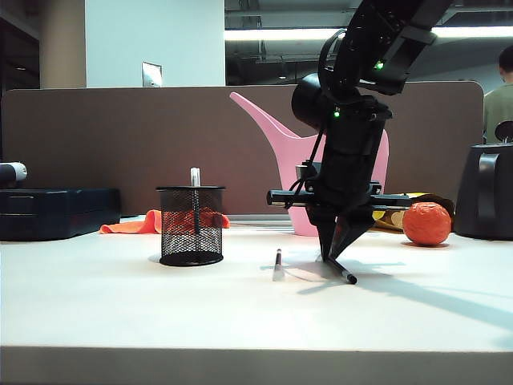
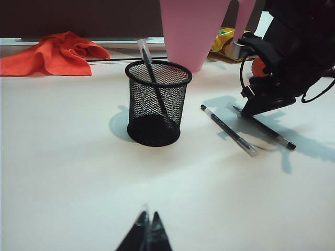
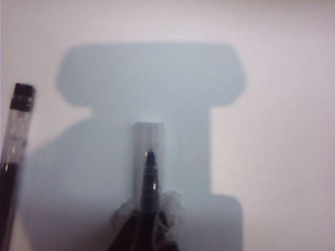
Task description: Pick up a few water-based pens and put them in the pen basket.
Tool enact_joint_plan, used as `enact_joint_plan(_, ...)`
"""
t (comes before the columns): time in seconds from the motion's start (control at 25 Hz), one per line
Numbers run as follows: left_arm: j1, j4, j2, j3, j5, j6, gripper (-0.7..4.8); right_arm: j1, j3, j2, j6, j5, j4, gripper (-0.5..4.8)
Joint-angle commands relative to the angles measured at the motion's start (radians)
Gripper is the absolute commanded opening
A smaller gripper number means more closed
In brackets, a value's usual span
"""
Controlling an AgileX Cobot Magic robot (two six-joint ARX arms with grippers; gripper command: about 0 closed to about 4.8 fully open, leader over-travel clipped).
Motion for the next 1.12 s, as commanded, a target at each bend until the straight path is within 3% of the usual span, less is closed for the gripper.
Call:
enact_joint_plan(0.04,0.001,0.010,0.001,0.002,0.004,0.002,-0.04,0.003,-0.020,0.013,-0.048,-0.074,-0.060,-0.09)
enact_joint_plan(0.2,0.001,0.010,0.001,0.002,0.004,0.002,-0.04,0.002,-0.020,-0.053,-0.088,-0.166,-0.017,-0.08)
enact_joint_plan(0.44,0.001,0.010,0.001,0.002,0.004,0.002,-0.04,0.002,-0.020,-0.180,-0.108,-0.174,0.117,-0.08)
enact_joint_plan(0.64,0.001,0.010,0.001,0.002,0.004,0.002,-0.04,0.003,-0.020,-0.224,-0.130,-0.396,0.424,-0.09)
enact_joint_plan(0.96,0.001,0.010,0.001,0.002,0.004,0.002,-0.04,0.012,-0.020,-0.182,-0.130,-0.528,0.906,-0.08)
enact_joint_plan(1.12,0.000,0.009,0.001,0.002,0.004,0.002,-0.04,0.017,-0.020,-0.114,-0.126,-0.581,1.048,-0.08)
